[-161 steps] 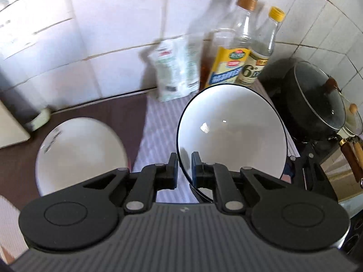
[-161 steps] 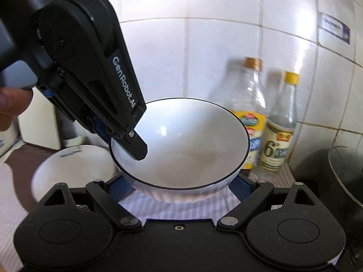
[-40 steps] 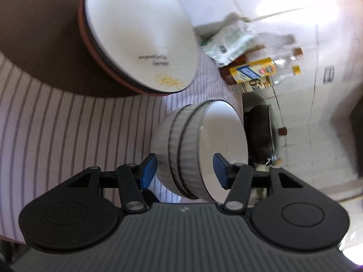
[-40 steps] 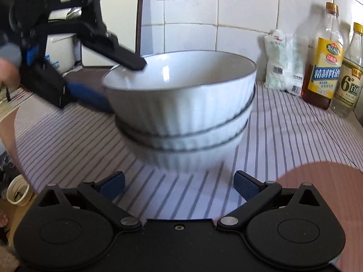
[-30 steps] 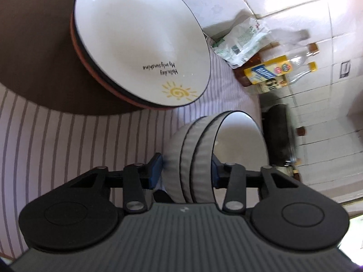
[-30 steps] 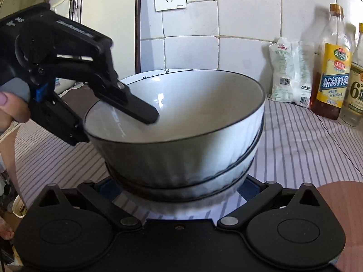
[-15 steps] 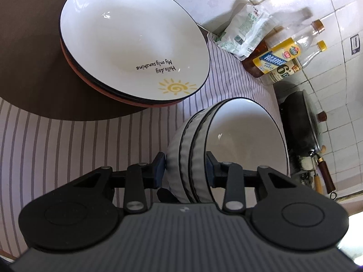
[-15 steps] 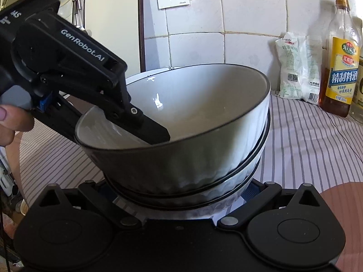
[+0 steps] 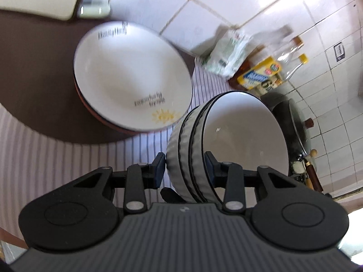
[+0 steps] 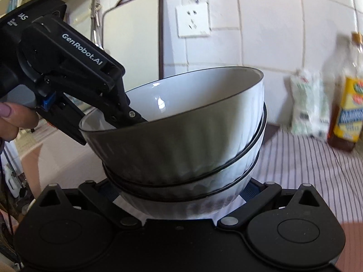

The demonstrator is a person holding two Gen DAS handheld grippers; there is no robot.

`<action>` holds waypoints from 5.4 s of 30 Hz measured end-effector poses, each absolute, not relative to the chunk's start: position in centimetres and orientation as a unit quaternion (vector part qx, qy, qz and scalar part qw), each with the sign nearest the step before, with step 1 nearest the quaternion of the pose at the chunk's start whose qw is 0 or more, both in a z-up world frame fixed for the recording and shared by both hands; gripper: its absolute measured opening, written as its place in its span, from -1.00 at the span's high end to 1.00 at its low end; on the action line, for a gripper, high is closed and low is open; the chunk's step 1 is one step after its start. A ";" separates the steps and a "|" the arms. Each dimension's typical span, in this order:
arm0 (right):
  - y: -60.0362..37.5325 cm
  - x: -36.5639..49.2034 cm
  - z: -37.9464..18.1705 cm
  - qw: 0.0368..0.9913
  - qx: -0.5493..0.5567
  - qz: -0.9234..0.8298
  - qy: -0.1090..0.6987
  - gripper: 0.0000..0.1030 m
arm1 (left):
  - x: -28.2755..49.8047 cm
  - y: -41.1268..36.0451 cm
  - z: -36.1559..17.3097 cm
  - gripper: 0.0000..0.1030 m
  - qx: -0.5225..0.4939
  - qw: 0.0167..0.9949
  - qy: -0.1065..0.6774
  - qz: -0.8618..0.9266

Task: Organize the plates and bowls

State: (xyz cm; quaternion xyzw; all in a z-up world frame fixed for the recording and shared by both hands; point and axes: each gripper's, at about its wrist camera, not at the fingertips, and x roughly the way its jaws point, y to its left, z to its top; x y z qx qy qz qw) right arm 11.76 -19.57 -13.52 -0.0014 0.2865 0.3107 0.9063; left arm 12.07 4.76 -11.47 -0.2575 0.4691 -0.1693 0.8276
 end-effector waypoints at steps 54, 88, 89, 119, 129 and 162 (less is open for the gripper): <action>-9.9 25.7 -17.0 0.879 -0.055 0.300 0.367 -1.00 | 22.7 9.4 -13.7 0.28 -0.205 0.875 0.426 -0.100; -17.8 12.2 -4.2 0.920 -0.012 0.112 0.375 -1.00 | 8.6 8.3 1.4 -0.14 -0.062 0.920 0.386 -0.015; -17.9 11.9 -4.1 0.921 -0.014 0.109 0.375 -1.00 | 8.0 8.0 1.7 -0.15 -0.061 0.920 0.387 -0.015; -23.4 1.2 3.5 0.919 0.013 0.051 0.390 -1.00 | -2.9 5.3 4.7 -0.62 -0.038 0.909 0.416 0.012; -23.1 -0.8 5.1 0.927 0.026 0.055 0.370 -1.00 | -4.5 5.3 4.3 -0.62 -0.022 0.907 0.418 0.032; -23.6 -2.9 3.7 0.947 0.029 0.013 0.320 -1.00 | -7.8 4.4 3.2 -0.83 0.011 0.937 0.344 0.050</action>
